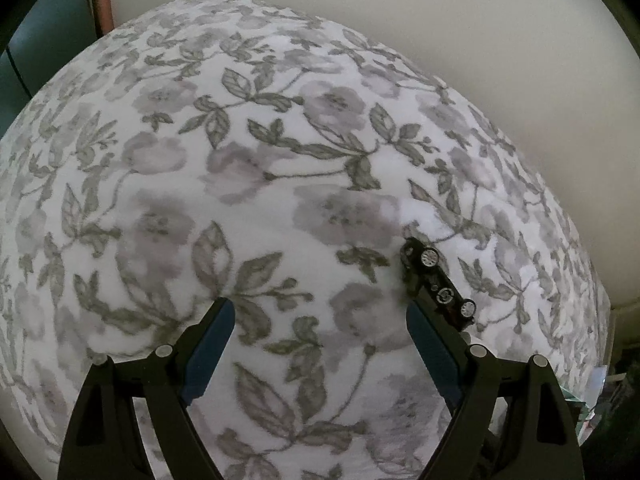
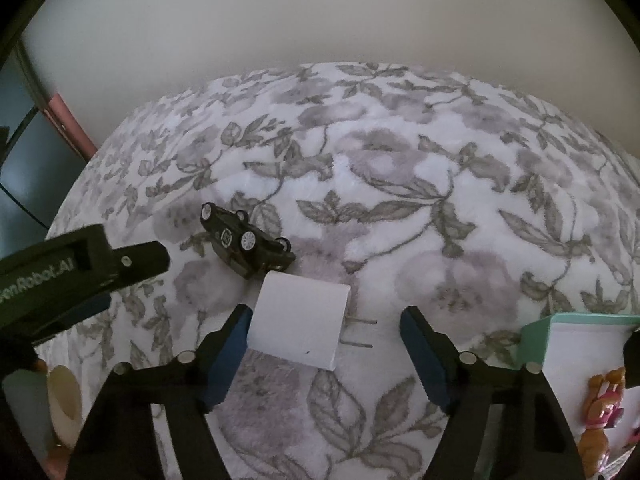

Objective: Organize rigid objects
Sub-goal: 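Grasp the white charger with the right tool, then grasp the black toy car with left tool while right tool holds white charger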

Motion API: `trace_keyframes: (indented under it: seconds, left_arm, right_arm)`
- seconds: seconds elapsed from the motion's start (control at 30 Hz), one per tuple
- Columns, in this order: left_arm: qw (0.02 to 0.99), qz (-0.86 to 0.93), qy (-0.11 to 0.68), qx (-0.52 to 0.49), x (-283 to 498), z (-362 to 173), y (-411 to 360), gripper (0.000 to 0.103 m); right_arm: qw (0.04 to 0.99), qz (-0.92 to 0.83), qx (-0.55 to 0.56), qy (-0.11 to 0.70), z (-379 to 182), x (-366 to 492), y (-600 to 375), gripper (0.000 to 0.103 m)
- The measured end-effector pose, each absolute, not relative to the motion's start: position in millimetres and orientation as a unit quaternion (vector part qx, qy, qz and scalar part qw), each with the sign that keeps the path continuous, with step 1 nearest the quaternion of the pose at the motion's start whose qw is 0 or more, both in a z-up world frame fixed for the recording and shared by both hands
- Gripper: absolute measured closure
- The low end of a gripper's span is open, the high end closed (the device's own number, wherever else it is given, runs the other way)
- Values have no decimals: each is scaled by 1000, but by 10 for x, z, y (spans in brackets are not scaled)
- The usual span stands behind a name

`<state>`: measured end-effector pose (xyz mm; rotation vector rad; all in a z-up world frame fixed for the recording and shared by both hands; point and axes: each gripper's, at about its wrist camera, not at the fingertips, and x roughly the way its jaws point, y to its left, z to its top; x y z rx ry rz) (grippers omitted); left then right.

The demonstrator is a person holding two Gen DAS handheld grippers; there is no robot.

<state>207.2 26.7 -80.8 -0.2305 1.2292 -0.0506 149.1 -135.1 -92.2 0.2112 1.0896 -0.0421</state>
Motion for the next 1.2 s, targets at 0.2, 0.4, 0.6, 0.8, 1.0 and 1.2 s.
trace_keyframes:
  seconds: [0.2,0.4,0.6,0.8,1.0,1.2]
  left_arm:
    - [807,-46,578,-112,2079,-843,124,15]
    - [801,-62,583,-118,2094,-883,39,15]
    - [800,-60,585,-120,2110,-903,53,15]
    - [798,-56,587,-120,2105,-914,80,15]
    - [798,-55,588,-117,2091,-914,70,15]
    - [798,-53,589,-115,2093,-938,55,15]
  right_arm:
    - [855,-23,84,511,-863,1486,-1388,31]
    - [857,-17,84,509,-820,1455,-1446,41]
    - [851,-8,94,517,-897,1471,-1437,41]
    - [852,-15,70,518,-957,1478,-1360,41]
    - [857,-21,55,512,-969,1495,-1337,40]
    - [861,-23,43,506,-979,1530,-1312,40]
